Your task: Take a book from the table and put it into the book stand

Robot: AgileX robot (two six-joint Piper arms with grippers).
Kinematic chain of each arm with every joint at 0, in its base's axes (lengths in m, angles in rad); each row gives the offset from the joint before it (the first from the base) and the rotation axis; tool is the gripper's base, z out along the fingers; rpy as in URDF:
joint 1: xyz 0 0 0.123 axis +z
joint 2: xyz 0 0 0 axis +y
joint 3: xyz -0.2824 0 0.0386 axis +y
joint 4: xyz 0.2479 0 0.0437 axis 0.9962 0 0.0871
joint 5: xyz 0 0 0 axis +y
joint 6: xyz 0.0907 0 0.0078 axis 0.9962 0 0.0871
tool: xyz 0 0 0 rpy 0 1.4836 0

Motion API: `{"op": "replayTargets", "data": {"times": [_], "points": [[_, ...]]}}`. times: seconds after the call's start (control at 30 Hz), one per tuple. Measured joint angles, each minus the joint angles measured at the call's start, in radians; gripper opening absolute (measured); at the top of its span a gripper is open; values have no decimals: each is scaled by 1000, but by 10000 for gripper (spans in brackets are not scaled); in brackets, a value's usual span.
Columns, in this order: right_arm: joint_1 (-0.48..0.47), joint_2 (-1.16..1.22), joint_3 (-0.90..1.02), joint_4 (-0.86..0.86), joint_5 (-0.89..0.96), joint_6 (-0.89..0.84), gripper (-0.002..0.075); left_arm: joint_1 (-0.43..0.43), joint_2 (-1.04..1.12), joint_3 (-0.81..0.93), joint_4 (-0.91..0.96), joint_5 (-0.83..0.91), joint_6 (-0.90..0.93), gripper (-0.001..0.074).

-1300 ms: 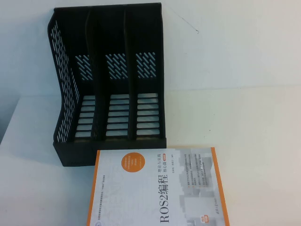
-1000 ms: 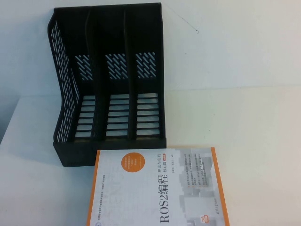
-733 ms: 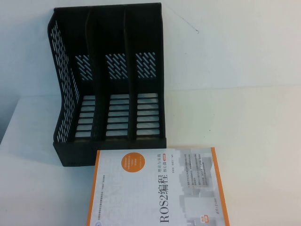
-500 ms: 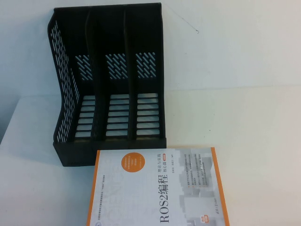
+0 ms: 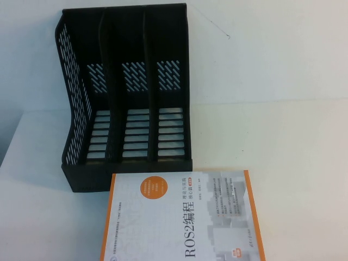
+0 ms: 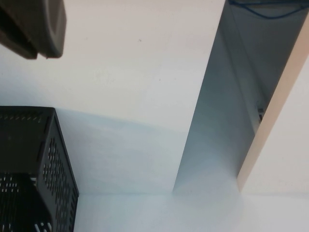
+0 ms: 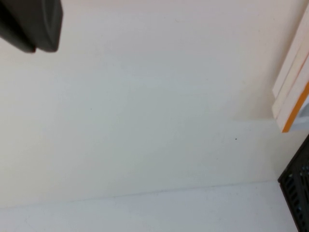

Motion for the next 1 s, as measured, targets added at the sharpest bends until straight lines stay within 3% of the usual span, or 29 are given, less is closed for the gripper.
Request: {"op": "replayTargets", "data": {"times": [1.0], "points": [[0,0,0,0,0,0,3,0,0,0,11,0,24,-3]]}}
